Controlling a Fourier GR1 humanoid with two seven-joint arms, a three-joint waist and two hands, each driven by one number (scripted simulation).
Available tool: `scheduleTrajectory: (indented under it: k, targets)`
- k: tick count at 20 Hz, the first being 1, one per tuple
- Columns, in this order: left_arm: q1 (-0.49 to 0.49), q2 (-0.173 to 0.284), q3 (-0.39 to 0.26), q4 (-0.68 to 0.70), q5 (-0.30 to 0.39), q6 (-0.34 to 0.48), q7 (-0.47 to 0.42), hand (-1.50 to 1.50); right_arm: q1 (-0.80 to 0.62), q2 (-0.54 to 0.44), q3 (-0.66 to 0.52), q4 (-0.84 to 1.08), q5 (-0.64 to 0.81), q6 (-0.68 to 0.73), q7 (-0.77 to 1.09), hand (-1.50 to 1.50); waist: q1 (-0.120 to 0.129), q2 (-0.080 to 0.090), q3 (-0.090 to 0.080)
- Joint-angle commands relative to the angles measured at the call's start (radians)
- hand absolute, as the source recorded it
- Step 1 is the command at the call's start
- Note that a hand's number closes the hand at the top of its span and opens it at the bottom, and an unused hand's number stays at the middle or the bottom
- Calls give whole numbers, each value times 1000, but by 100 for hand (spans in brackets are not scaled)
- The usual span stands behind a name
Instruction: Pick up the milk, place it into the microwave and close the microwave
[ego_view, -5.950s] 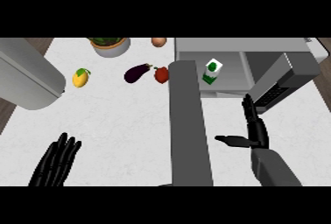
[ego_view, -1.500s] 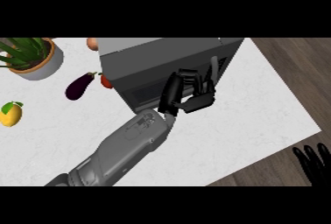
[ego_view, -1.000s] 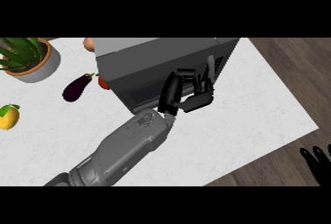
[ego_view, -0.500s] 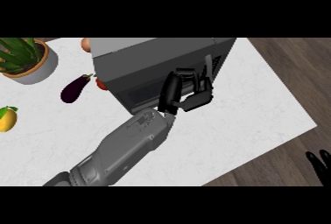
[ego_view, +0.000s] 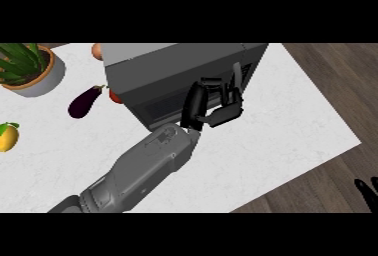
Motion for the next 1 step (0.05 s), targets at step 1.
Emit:
scheduleTrajectory:
  k: [1]
  targets:
    - [-68, 0, 20, 78, 19, -31, 13, 150, 10, -20, -8, -15, -13, 31, -4, -150, -16, 17, -1]
